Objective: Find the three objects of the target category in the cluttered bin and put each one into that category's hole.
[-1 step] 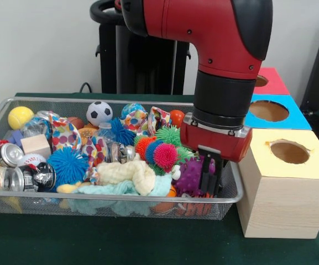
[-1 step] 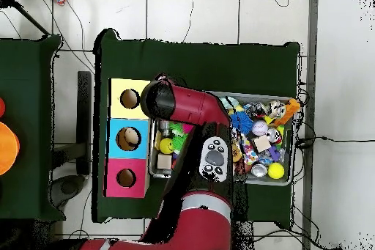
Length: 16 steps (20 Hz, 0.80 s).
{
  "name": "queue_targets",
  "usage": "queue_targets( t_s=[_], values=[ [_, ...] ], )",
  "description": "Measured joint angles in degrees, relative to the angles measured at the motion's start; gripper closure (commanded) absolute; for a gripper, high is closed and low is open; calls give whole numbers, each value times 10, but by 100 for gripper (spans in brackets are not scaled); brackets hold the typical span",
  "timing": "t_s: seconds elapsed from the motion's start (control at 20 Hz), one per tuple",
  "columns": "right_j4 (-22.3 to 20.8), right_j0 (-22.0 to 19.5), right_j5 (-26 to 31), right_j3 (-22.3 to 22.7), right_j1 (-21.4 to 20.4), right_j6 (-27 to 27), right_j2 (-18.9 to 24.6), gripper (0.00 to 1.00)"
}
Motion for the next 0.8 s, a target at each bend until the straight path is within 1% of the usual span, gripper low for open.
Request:
queue_targets(
  t_s=[0.8],
  values=[
    [0, 0, 0, 1, -11, 0, 0, 100]
  ],
)
